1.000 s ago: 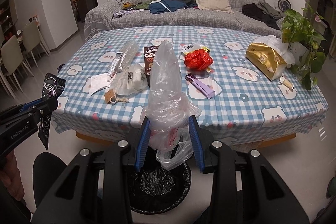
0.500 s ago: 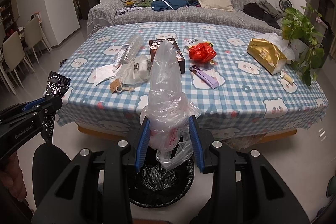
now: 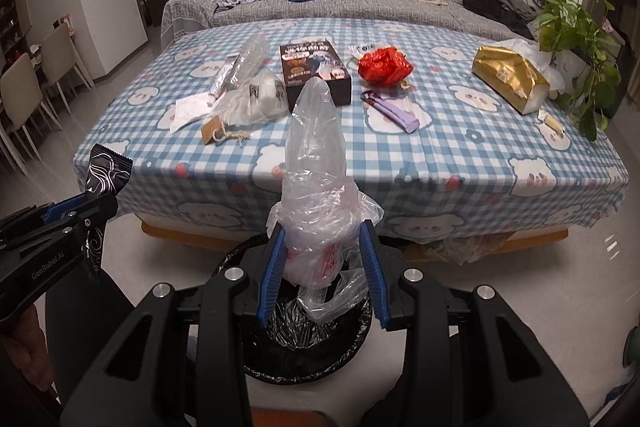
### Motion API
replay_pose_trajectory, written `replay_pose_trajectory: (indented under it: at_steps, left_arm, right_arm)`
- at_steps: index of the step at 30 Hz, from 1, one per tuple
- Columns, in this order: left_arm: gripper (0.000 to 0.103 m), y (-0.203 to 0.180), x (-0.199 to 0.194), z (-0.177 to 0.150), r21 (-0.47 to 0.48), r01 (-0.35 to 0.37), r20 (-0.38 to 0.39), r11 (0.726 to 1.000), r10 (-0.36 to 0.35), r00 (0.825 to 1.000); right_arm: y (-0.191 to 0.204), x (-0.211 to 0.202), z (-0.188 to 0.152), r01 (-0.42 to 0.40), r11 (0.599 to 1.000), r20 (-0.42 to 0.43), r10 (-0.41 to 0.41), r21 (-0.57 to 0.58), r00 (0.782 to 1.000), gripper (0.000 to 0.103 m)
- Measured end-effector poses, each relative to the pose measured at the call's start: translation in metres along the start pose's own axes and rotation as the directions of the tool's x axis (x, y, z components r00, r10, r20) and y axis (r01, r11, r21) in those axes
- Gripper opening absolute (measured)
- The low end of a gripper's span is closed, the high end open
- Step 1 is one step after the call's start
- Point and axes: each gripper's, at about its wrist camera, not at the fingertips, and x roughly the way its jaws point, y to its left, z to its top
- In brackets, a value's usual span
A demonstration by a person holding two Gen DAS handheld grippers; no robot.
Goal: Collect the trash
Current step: 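Lift both held items and carry them toward the black trash bin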
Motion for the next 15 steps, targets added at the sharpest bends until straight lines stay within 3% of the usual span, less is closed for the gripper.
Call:
replay_pose_trajectory:
  at_steps: [15]
  left_arm:
    - [0.030, 0.009, 0.076, -0.036, -0.024, 0.020, -0.119, 0.999, -0.023, 0.993]
  right_arm:
    - [0.007, 0.073, -0.032, -0.021, 1.000, -0.139, 0.019, -0.013, 0.990, 0.036]
